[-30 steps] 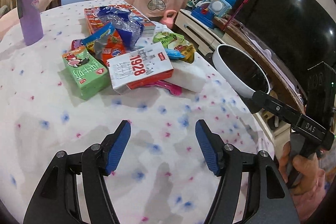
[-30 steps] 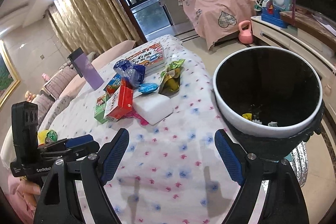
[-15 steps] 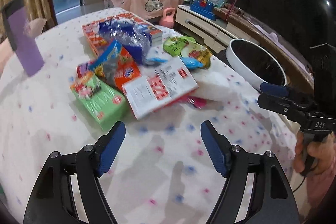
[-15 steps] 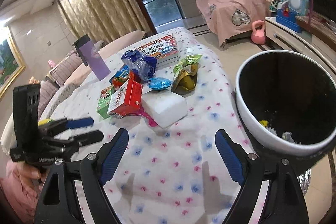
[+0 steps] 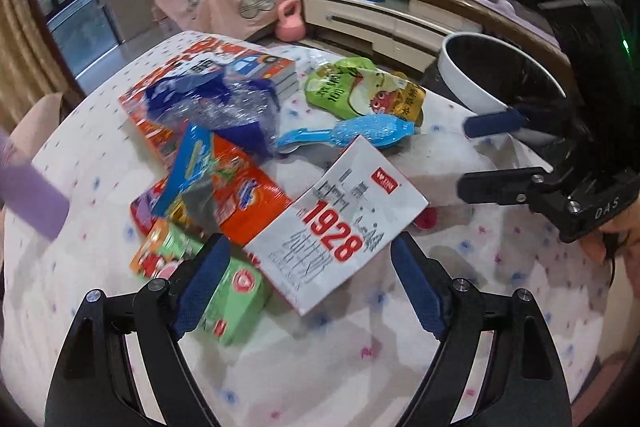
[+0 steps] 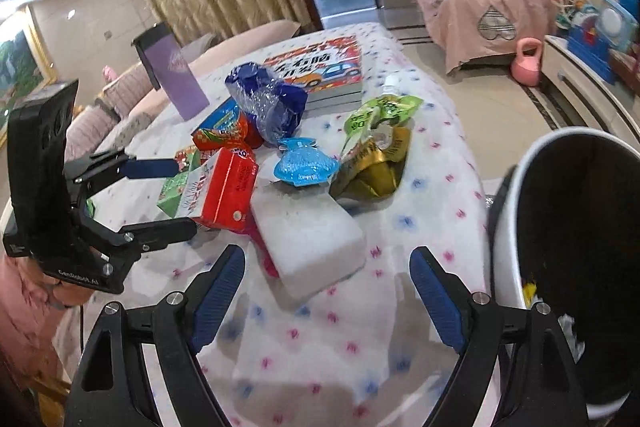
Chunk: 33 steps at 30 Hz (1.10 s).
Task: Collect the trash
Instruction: 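Grasp the white milk carton with the left gripper while the right grasps the foam block, then carry both items over the trash bin and open both grippers to drop them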
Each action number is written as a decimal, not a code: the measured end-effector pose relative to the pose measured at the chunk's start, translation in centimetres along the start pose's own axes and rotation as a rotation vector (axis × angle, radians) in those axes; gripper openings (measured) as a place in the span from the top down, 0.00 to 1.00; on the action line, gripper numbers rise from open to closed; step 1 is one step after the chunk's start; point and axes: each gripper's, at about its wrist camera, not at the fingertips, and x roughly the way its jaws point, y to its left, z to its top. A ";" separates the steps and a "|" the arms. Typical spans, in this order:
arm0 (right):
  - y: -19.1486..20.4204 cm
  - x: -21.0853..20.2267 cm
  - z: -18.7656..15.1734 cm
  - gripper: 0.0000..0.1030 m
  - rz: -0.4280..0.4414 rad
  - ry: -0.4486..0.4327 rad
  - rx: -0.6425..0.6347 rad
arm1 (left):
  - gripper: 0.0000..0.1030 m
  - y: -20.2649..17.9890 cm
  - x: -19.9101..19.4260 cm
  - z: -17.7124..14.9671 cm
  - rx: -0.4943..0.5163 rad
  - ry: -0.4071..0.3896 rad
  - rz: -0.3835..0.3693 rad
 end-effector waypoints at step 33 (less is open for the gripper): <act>-2.1 -12.7 -7.7 0.49 -0.103 -0.241 0.255 | 0.49 -9.0 -5.6 -2.3 -0.342 -0.060 -0.186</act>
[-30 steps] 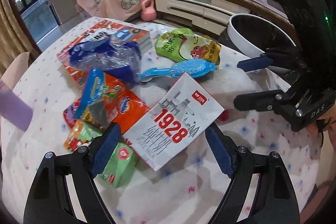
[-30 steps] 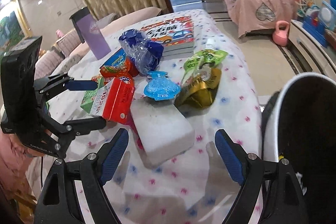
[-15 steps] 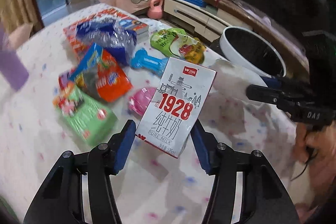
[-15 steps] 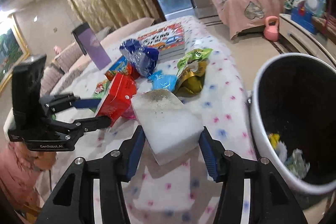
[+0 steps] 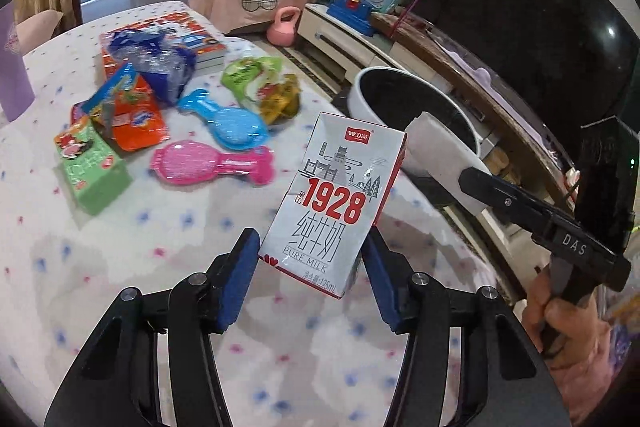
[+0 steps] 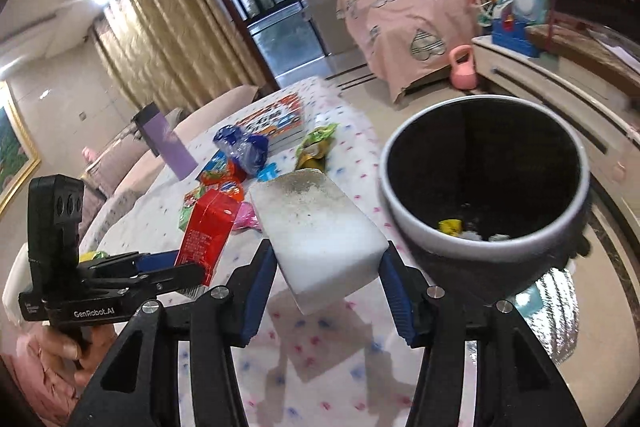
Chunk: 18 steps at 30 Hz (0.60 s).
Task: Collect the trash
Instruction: 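Carry both items over the trash bin and open both grippers to drop them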
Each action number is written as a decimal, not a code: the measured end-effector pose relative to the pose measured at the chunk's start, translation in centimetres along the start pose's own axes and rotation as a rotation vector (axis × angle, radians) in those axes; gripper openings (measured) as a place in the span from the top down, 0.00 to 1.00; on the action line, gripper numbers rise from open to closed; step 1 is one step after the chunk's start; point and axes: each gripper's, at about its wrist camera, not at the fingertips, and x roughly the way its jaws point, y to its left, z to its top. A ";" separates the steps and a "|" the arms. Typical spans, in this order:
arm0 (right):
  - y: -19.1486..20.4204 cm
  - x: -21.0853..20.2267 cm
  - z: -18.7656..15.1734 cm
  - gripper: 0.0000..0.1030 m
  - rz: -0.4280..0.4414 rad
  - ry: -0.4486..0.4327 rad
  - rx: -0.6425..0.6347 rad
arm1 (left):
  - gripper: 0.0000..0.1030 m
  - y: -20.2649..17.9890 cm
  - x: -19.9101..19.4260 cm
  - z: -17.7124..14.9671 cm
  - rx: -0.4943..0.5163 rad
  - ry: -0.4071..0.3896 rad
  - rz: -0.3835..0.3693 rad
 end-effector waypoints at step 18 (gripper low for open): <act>-5.4 -4.4 0.1 0.49 -0.110 -0.091 0.093 | 0.49 -6.3 2.5 2.8 0.104 -0.005 -0.010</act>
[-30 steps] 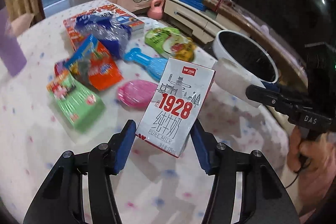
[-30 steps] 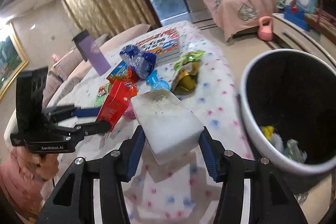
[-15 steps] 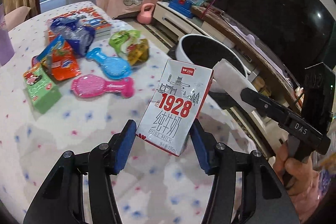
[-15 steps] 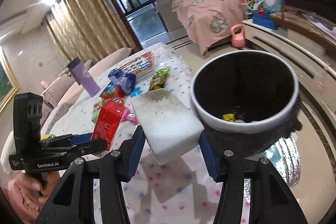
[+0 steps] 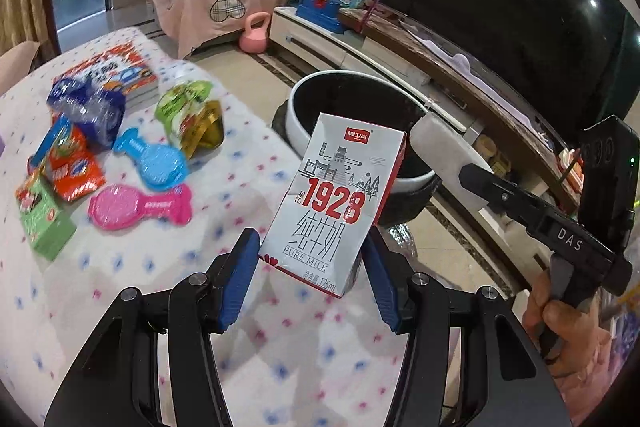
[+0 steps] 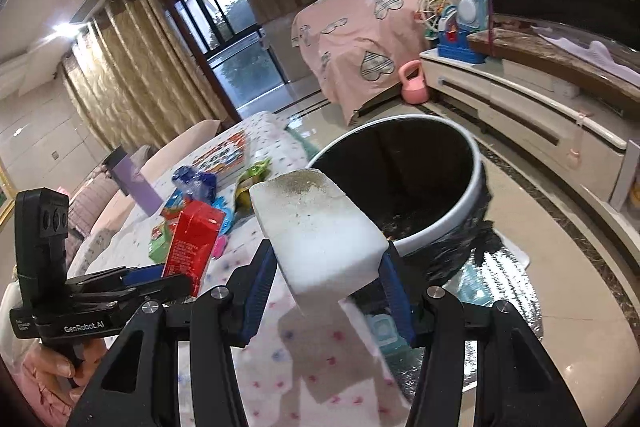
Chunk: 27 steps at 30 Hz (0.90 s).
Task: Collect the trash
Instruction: 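Carry both items over the trash bin and open both grippers to drop them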
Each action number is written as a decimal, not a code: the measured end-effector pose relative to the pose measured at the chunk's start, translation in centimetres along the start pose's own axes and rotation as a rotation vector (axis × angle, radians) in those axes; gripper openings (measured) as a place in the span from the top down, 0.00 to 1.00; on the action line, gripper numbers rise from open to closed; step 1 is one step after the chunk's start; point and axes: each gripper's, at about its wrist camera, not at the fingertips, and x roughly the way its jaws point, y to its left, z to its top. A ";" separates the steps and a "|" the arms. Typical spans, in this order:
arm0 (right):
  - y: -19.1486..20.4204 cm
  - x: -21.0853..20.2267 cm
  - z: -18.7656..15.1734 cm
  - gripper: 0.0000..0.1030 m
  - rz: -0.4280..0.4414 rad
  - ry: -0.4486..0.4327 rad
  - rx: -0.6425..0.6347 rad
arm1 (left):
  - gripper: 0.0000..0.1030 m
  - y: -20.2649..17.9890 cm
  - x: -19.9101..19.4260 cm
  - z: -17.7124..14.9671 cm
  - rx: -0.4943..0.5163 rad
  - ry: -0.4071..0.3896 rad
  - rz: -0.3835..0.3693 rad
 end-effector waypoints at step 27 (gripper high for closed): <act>-4.5 2.1 4.8 0.48 -0.128 0.005 -0.041 | 0.49 -4.4 7.3 7.3 0.130 0.064 0.071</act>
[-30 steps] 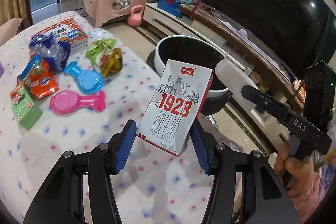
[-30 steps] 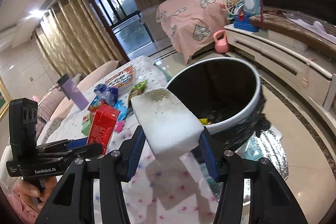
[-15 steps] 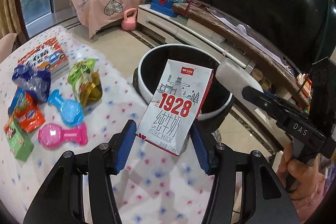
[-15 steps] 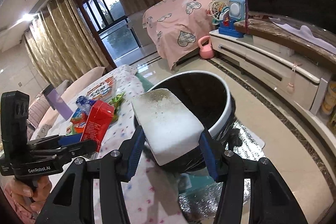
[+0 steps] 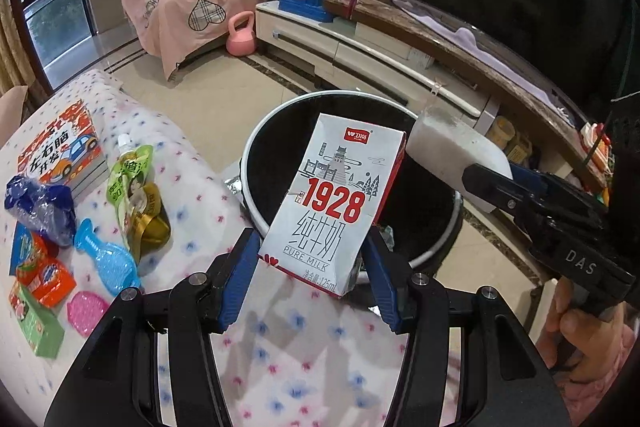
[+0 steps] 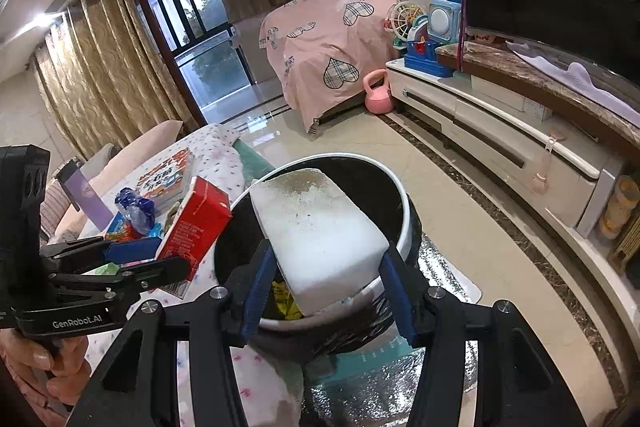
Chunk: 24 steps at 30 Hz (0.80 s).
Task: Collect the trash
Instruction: 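Carry both items over the trash bin and open both grippers to drop them, then move both grippers back to the table toward the remaining wrappers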
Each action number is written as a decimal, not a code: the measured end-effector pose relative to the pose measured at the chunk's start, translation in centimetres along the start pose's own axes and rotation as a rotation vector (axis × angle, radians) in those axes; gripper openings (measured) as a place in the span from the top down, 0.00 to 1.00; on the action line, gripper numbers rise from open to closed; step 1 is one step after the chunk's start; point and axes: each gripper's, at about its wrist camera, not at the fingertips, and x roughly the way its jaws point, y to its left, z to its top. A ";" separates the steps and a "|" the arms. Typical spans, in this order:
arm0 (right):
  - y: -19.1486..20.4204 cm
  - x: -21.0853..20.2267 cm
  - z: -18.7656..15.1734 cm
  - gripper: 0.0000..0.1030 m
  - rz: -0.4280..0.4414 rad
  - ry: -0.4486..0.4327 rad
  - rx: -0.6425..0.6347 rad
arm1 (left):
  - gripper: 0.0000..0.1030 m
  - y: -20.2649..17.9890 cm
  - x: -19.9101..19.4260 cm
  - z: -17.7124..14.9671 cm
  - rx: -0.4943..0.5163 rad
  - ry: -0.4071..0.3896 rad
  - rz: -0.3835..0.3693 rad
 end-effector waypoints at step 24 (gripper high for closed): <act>-1.1 3.6 0.9 0.41 -0.021 0.068 -0.018 | 0.34 0.6 1.7 0.8 -0.045 0.018 -0.018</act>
